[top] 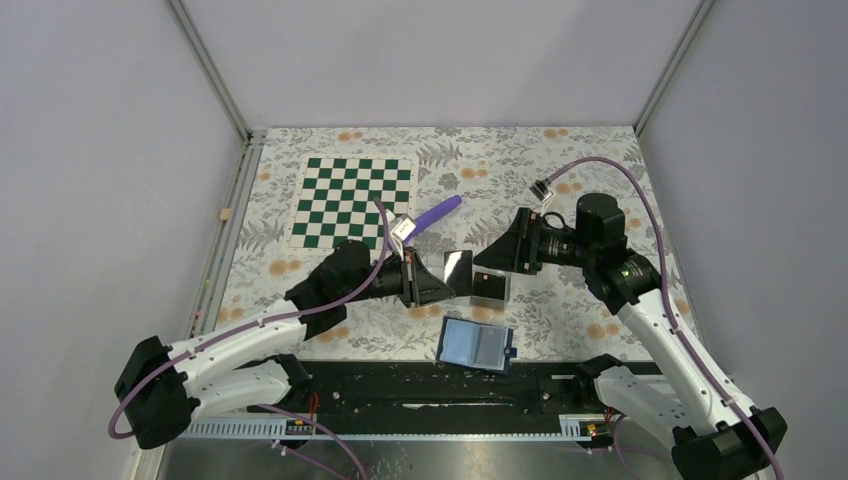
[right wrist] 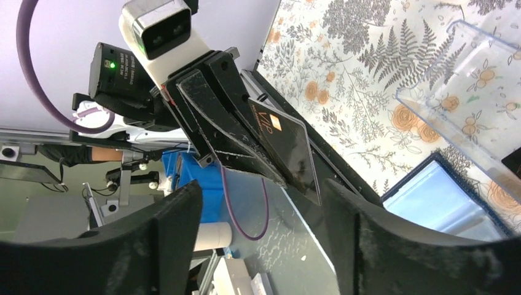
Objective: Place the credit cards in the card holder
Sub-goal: Place the credit card in the storage box.
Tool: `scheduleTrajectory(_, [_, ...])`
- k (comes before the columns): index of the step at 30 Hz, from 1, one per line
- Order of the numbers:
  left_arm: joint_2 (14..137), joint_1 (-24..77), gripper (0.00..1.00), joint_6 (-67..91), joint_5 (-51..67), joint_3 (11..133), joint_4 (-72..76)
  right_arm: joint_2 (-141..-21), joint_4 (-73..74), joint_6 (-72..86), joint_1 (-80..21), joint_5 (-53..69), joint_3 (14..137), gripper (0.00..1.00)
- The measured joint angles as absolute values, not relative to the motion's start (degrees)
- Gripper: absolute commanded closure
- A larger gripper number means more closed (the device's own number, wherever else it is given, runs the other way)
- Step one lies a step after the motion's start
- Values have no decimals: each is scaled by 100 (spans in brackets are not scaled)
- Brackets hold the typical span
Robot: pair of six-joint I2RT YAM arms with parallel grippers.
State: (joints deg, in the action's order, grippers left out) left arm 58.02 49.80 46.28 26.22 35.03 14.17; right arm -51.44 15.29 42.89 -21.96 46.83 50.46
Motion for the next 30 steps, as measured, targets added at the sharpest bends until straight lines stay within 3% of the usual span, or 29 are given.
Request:
scheduleTrajectory(8, [5798, 5188, 100, 4453, 2495, 3503, 952, -5546, 1608, 4228, -2274, 4746, 5087, 43])
scheduleTrajectory(30, [6014, 5264, 100, 4456, 2475, 3597, 958, -5752, 1817, 4071, -2403, 4357, 5094, 51])
